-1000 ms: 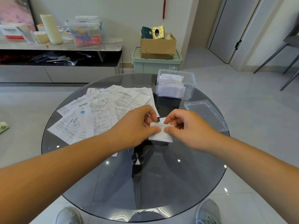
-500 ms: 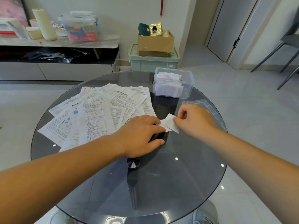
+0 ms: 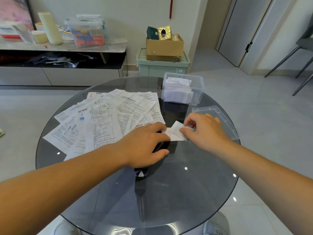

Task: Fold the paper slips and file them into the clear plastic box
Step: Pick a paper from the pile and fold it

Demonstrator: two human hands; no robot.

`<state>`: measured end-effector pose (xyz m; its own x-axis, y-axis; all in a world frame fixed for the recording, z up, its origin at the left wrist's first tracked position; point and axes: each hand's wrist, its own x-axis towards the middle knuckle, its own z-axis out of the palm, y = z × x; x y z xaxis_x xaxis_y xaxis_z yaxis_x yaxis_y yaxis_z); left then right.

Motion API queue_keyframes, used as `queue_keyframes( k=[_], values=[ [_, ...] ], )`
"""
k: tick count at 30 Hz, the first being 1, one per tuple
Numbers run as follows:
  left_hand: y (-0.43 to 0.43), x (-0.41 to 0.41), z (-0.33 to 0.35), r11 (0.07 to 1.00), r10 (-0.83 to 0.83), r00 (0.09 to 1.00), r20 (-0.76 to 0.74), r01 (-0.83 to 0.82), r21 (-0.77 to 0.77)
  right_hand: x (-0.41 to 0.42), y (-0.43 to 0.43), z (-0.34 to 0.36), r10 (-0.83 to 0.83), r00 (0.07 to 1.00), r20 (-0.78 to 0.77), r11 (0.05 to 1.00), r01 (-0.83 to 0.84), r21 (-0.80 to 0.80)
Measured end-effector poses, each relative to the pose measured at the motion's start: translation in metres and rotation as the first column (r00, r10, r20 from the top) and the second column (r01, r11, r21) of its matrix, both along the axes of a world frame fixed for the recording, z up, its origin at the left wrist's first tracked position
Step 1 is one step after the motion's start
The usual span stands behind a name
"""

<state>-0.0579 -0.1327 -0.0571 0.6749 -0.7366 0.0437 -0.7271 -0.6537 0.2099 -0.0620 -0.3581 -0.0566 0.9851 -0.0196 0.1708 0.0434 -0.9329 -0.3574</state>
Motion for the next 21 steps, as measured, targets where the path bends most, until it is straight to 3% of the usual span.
queue_keyframes(
  k=[11, 15, 21],
  values=[
    [0.0048, 0.0005, -0.0060, 0.999, -0.032, 0.999, -0.018, 0.031, -0.021, 0.0023, 0.0018, -0.0051, 0.329, 0.944, -0.020, 0.940, -0.330, -0.084],
    [0.0053, -0.0006, -0.0077, 0.998, -0.048, 0.999, -0.010, 0.047, -0.048, 0.0010, 0.0029, -0.0065, 0.365, 0.930, -0.026, 0.929, -0.366, -0.058],
    [0.0047, -0.0032, -0.0085, 0.998, -0.049, 0.999, -0.011, 0.048, -0.051, 0.0004, 0.0020, -0.0085, 0.305, 0.952, -0.033, 0.948, -0.300, 0.109]
  ],
)
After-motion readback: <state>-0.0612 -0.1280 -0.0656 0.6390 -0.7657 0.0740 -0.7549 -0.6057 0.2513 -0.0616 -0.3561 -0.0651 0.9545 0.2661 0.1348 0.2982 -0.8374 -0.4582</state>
